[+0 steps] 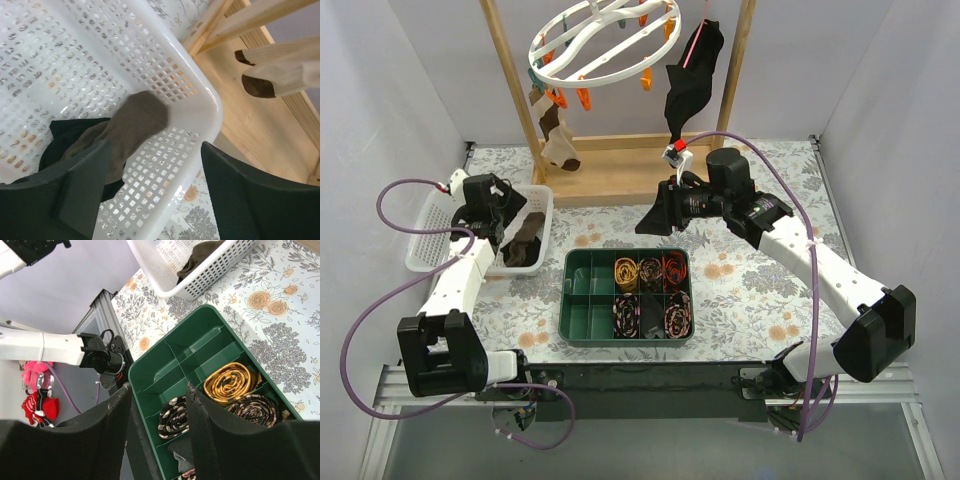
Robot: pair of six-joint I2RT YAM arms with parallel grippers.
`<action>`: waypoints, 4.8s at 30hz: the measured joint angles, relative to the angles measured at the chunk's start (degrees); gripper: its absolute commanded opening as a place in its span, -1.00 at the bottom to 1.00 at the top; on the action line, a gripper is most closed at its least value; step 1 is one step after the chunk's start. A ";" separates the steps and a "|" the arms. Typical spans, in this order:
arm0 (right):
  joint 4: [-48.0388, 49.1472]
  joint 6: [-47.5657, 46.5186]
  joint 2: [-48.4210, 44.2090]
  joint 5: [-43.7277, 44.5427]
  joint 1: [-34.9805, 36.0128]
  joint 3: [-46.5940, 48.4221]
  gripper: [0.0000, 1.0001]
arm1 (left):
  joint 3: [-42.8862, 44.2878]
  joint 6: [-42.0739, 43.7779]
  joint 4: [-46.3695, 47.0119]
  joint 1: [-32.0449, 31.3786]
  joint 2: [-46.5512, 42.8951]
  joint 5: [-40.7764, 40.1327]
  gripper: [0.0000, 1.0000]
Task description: Remove the socks clipped to the hanger
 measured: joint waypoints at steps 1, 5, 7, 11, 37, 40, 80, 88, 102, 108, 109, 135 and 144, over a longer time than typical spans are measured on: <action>0.00 -0.22 0.00 -0.13 0.00 0.00 0.07 | 0.52 -0.04 0.22 0.00 0.50 0.72 0.45; 0.00 -0.83 0.02 -0.57 0.00 0.00 0.07 | 2.82 1.27 3.39 0.02 2.38 4.61 0.37; 0.00 -1.09 0.15 -0.96 0.00 0.00 0.07 | 2.86 3.48 8.70 0.20 2.86 11.08 0.36; -0.07 -1.97 1.29 -1.92 0.00 0.31 0.07 | 2.93 8.00 21.44 0.24 4.76 24.50 0.36; -0.96 -3.37 2.58 -5.40 0.46 2.99 0.08 | 28.39 19.89 39.15 0.11 31.04 47.32 -0.89; -0.81 -3.34 1.66 -5.33 0.79 2.99 0.08 | 28.44 19.26 39.08 -0.02 31.04 48.89 -0.99; 0.87 -1.20 16.15 -3.76 -1.88 24.57 0.32 | 15.37 -11.30 42.01 -12.81 8.41 64.72 -1.00; 1.81 -4.17 20.33 -5.51 -2.23 27.41 0.40 | 13.86 -16.50 46.58 -12.79 8.39 67.58 -1.00; 5.99 -6.43 20.72 -9.60 -4.02 27.30 0.35 | 13.86 -22.67 52.09 -12.79 8.39 70.36 -1.00; 15.69 -1.40 21.46 -15.58 -3.61 25.44 -0.33 | 13.86 -25.00 54.82 -12.79 8.61 71.32 -1.00; 16.81 -0.81 21.44 -16.09 -3.48 24.90 -0.44 | 13.86 -25.20 55.08 -12.79 8.76 71.43 -1.00; 23.06 5.92 21.11 -15.96 -2.95 19.98 -0.97 | 26.93 -9.07 25.35 -12.81 10.27 55.25 0.20; 23.06 6.56 21.11 -15.96 -2.95 19.98 -0.97 | 31.89 -9.14 23.61 -12.81 14.95 49.29 0.05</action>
